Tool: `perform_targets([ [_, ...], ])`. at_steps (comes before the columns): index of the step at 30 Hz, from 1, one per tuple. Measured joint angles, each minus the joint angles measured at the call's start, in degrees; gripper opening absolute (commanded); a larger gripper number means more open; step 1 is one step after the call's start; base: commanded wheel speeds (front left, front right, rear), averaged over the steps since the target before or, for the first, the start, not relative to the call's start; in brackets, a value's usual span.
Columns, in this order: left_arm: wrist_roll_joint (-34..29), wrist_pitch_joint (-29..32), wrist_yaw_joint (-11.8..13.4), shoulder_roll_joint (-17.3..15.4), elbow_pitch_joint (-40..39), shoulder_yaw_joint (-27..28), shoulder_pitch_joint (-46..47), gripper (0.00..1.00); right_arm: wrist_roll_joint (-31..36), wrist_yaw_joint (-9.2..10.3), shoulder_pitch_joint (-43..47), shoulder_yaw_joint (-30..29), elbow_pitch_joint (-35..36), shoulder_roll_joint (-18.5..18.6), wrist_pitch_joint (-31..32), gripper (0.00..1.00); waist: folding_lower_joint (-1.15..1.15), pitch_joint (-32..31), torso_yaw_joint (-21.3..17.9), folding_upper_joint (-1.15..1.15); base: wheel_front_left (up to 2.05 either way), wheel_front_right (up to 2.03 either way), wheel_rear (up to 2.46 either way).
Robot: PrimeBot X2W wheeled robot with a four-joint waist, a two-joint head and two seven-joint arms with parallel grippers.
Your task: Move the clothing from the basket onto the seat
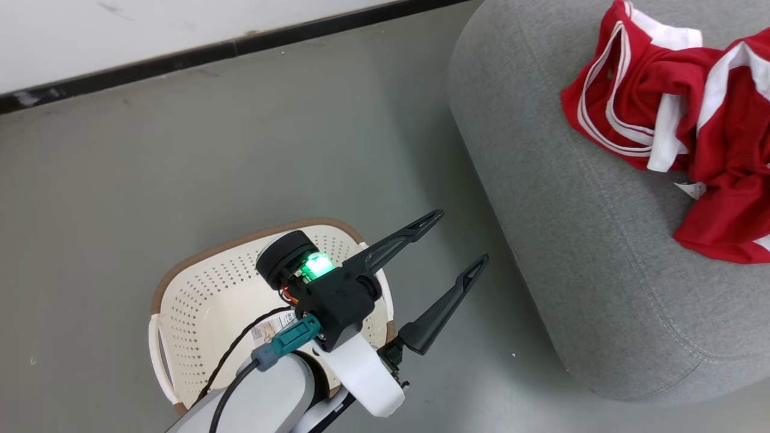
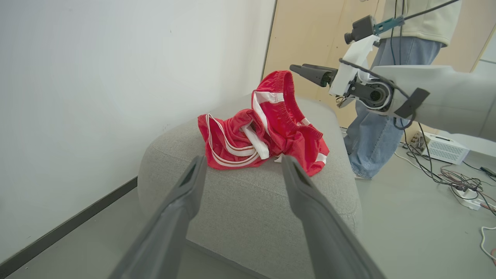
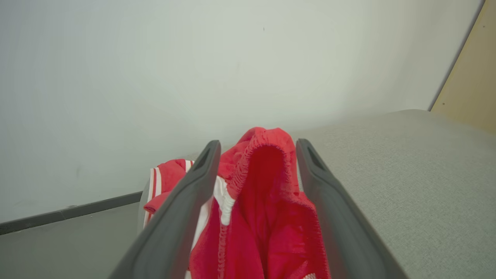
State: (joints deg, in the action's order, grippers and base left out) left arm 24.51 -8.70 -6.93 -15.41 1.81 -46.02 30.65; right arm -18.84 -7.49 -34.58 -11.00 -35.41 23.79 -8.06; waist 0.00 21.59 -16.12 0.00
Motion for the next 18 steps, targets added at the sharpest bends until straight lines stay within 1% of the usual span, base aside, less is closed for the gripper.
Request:
perform_targets([
  [7, -0.26, -1.33, -0.12, -0.40, 3.12, 0.04, -0.19, 1.00, -0.37, 0.00, 1.42, 0.97, 4.55, 0.51, -0.52, 1.00, 0.00, -2.44, -1.16, 0.00, 0.00, 0.00, 0.00],
  [12, -0.55, -2.01, 0.48, -0.38, 5.53, 0.51, -1.70, 1.00, -0.38, 0.00, 2.01, 4.28, 7.95, 0.40, -0.52, 1.00, 0.00, -4.29, -1.42, 0.00, 0.00, 0.00, 0.00],
  [18, -0.46, -3.11, 2.03, -0.41, 7.99, 1.96, -3.20, 1.00, -0.38, 0.00, 2.80, 9.13, 12.66, -1.22, -0.52, 1.00, 0.00, -6.47, -0.91, 0.00, 0.00, 0.00, 0.00],
])
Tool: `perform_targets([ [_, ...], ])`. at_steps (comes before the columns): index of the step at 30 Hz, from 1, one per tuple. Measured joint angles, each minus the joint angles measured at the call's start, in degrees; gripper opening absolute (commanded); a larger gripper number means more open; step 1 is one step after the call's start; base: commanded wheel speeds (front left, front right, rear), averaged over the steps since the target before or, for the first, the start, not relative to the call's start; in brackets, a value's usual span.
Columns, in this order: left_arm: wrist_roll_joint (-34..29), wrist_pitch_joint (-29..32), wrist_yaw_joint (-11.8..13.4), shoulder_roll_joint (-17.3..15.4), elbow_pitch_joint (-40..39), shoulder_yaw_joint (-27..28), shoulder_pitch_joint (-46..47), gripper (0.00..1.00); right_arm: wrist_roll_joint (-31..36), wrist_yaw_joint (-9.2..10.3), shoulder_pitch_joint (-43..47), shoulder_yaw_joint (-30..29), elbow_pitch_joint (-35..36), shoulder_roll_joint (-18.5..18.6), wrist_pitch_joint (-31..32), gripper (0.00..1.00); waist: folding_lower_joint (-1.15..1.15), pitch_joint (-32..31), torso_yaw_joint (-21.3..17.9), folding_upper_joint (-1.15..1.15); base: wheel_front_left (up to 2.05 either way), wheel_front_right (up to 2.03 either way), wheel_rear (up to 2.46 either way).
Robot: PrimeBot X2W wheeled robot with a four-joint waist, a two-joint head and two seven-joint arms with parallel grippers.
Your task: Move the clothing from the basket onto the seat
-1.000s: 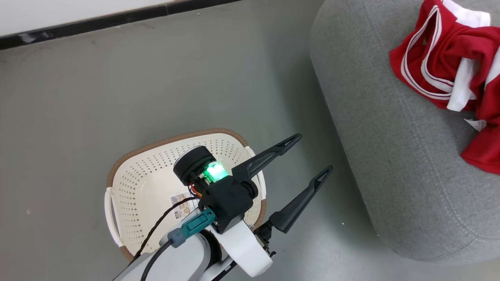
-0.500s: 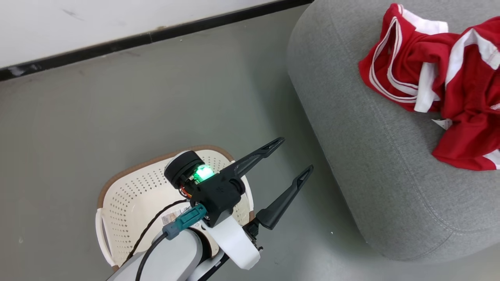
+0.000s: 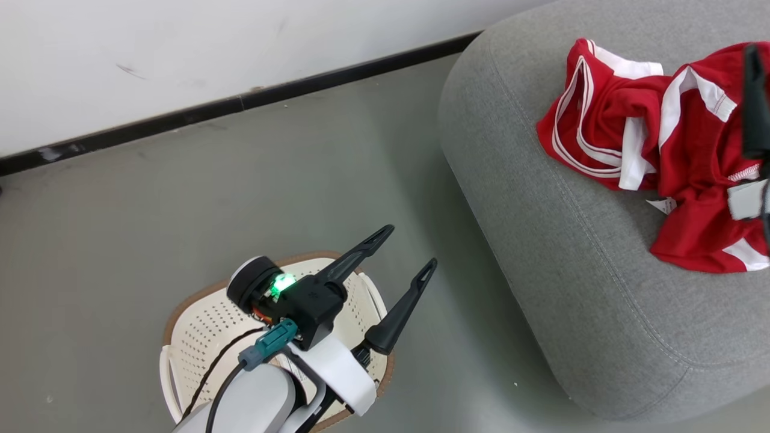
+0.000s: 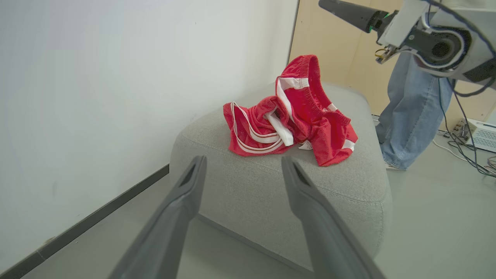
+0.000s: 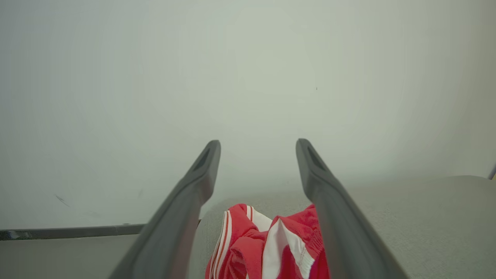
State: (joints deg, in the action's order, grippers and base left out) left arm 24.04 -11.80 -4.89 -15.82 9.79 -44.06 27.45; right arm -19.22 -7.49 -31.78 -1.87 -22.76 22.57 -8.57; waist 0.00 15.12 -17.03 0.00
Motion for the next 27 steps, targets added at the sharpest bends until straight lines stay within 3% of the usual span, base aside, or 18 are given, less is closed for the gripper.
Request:
perform_targets([
  [13, 1.07, -1.35, 3.56, 0.14, 3.22, 2.74, -4.37, 1.00, -1.20, 0.00, 3.67, 7.24, 3.71, -3.46, 0.02, 1.00, 0.00, -4.27, 3.50, 0.00, 0.00, 0.00, 0.00],
  [27, 3.21, -2.33, 6.79, 0.60, 4.37, 6.97, -8.42, 1.00, 0.66, 0.00, 9.19, 8.89, 4.58, -7.25, -1.13, 1.00, 0.00, -8.23, 7.85, 0.00, 0.00, 0.00, 0.00],
])
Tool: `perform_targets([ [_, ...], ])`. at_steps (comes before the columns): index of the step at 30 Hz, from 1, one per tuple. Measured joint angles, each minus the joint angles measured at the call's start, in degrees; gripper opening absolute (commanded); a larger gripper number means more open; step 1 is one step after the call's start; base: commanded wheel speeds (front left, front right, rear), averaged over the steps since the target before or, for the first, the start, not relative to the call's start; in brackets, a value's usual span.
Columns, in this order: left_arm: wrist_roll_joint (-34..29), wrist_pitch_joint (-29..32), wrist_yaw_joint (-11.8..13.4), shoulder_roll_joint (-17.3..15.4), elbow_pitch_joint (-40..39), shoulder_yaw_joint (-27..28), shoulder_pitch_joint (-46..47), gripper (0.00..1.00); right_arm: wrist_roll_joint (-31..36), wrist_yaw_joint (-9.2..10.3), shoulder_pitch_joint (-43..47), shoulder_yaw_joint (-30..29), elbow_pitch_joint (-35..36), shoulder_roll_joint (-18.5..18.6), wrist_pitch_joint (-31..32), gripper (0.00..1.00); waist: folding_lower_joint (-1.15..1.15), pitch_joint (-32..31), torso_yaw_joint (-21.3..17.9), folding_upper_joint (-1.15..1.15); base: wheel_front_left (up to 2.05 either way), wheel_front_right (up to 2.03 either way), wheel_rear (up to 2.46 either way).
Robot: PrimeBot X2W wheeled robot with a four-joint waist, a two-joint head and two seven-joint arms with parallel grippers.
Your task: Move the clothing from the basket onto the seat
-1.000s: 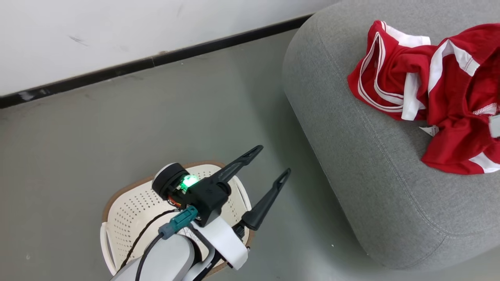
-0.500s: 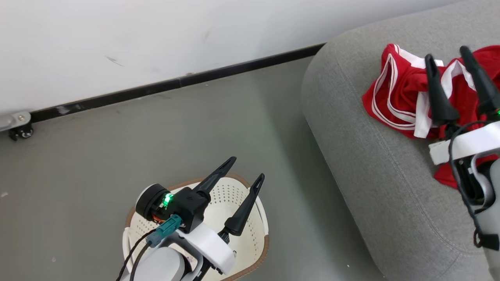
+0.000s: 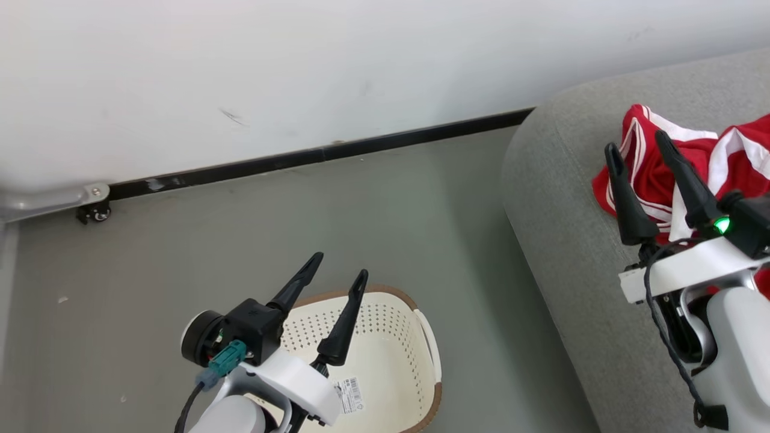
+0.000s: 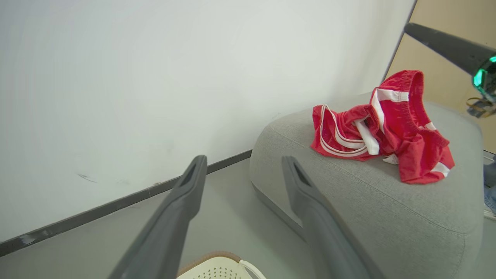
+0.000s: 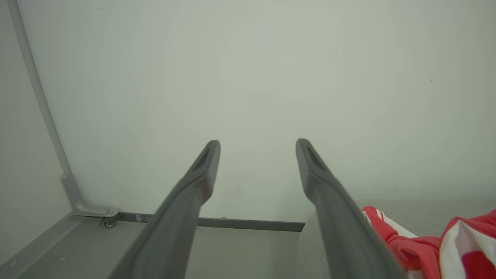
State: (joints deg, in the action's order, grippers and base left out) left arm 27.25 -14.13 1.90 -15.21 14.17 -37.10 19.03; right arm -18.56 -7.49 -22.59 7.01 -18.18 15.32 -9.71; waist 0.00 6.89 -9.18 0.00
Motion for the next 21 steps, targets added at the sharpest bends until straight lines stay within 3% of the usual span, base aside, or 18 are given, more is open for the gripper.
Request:
perform_targets([
  [21, 0.71, -0.29, 5.33, -0.90, -0.48, 9.54, -6.57, 1.00, 4.69, 0.00, 10.00, -4.58, 0.19, -5.36, -1.07, 1.00, 0.00, -5.53, 6.36, 0.00, 0.00, 0.00, 0.00],
])
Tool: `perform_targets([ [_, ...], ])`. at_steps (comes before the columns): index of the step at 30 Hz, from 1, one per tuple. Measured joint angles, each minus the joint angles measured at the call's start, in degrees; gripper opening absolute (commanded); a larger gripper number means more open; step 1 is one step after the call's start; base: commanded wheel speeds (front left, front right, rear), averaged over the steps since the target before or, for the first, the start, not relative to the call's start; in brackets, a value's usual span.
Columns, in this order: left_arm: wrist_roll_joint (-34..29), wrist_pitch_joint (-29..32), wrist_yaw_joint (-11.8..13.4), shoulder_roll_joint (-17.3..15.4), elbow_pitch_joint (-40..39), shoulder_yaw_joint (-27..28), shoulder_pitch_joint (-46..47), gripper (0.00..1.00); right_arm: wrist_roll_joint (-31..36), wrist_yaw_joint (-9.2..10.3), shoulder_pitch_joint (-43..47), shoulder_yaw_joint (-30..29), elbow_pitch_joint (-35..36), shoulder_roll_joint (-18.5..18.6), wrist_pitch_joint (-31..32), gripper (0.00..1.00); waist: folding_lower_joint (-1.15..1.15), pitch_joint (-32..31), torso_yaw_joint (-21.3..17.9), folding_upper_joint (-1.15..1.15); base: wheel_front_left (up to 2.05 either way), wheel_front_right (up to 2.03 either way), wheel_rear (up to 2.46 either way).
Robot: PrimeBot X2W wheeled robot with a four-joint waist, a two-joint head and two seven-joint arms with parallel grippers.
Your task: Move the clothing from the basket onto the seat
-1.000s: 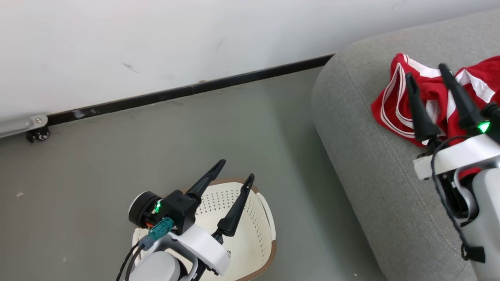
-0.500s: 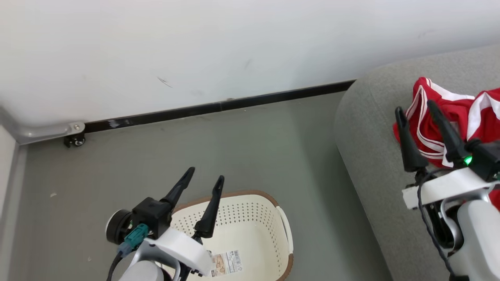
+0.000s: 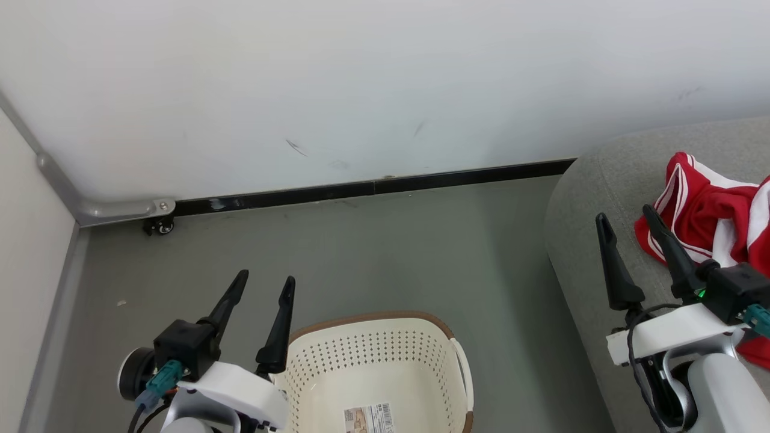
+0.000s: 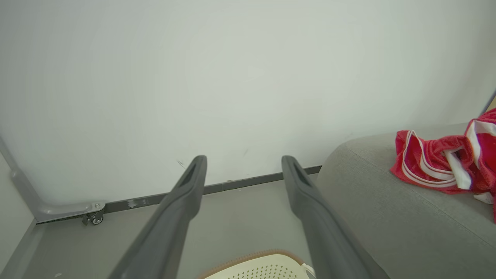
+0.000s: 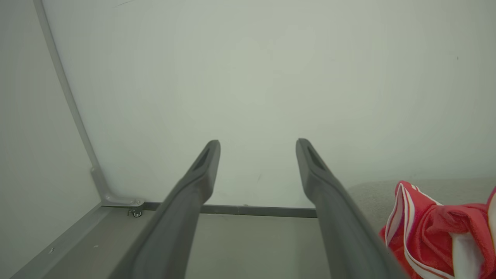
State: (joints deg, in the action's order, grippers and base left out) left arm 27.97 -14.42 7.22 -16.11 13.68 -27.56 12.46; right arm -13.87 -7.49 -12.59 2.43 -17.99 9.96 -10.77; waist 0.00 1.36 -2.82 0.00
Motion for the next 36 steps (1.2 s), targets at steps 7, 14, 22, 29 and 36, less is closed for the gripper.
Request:
perform_targets([
  [7, -0.62, -0.04, 2.12, -0.83, -0.93, 3.54, -3.33, 1.00, 1.74, 0.00, 3.55, -1.07, 1.11, -1.90, 0.00, 1.00, 0.00, -1.63, 1.74, 0.00, 0.00, 0.00, 0.00],
  [14, -1.43, -0.04, 3.57, -1.16, -1.64, 5.92, -5.71, 1.00, 3.92, 0.00, 6.78, -2.31, 2.67, -3.78, 0.00, 1.00, 0.00, -2.90, 2.65, 0.00, 0.00, 0.00, 0.00],
  [22, -2.00, -0.04, 5.39, -0.59, -2.80, 8.50, -9.09, 1.00, 5.31, 0.00, 10.54, -2.71, 4.12, -5.78, 0.01, 1.00, 0.00, -4.16, 2.96, 0.00, 0.00, 0.00, 0.00],
  [29, -3.19, -0.04, 6.50, -0.25, -4.04, 10.03, -11.50, 1.00, 6.16, 0.00, 13.46, -3.31, 5.11, -6.49, 0.19, 1.00, 0.00, -4.93, 2.78, 0.00, 0.00, 0.00, 0.00],
  [36, -3.83, -0.04, 6.72, -0.15, -4.93, 10.82, -13.88, 1.00, 6.80, 0.00, 16.11, -2.72, 6.04, -7.16, 0.71, 1.00, 0.00, -5.36, 2.47, 0.00, 0.00, 0.00, 0.00],
])
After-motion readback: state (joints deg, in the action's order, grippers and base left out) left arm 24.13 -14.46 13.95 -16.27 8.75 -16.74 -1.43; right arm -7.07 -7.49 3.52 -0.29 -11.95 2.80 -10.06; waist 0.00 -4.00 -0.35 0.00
